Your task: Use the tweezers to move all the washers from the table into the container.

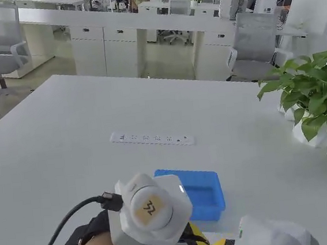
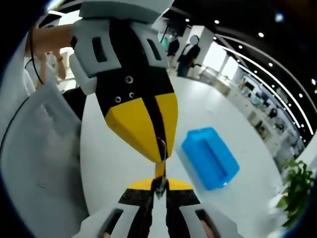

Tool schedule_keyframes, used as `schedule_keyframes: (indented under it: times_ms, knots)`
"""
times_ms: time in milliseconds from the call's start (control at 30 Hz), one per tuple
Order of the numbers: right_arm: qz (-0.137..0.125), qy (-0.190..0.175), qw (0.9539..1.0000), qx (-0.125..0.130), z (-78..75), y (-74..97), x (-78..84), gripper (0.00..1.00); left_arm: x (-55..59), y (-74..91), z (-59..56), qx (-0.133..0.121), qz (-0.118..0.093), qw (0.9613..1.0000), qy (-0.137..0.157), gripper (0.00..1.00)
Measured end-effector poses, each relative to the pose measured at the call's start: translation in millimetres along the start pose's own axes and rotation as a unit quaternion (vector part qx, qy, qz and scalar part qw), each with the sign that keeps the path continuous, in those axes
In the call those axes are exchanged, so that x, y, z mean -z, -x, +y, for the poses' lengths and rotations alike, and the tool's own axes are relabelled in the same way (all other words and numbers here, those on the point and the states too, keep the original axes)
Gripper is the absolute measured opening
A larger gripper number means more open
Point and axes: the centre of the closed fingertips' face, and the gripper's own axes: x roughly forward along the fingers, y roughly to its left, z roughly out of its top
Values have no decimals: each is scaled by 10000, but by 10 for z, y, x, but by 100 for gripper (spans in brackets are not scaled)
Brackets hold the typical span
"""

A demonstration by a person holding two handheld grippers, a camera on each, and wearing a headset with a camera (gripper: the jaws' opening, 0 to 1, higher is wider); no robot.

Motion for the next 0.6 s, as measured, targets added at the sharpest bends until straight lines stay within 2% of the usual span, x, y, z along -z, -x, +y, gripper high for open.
schedule_keyframes:
  times_ms: [33,100,167,233,300,400,433,500,600]
  knots:
    - [27,28,10000,-23,20,-15,16,4,40,-1,-20,46,95,9999,-89,0]
    - [64,93,9999,-41,42,-28,33,4,53,-9,-20,56,67,9999,-83,0]
    - [181,214,9996,-27,47,-45,75,5,93,-39,-21,97,107,9999,43,0]
    - [267,262,9993,-8,45,-67,127,5,144,-75,-19,83,163,9998,-27,0]
    - [295,255,9992,-24,57,-89,194,5,225,-119,-8,83,279,9990,-330,0]
    - [248,82,9997,-12,74,-98,256,6,288,-170,-35,224,333,9981,-472,0]
    - [217,-22,9998,-17,77,-107,277,6,328,-185,-38,298,418,9964,-672,0]
    - [227,-244,9994,-56,88,-117,315,6,370,-218,-41,346,446,9950,-825,0]
    - [252,-488,9985,12,65,-96,342,7,418,-255,-20,357,446,9957,-735,0]
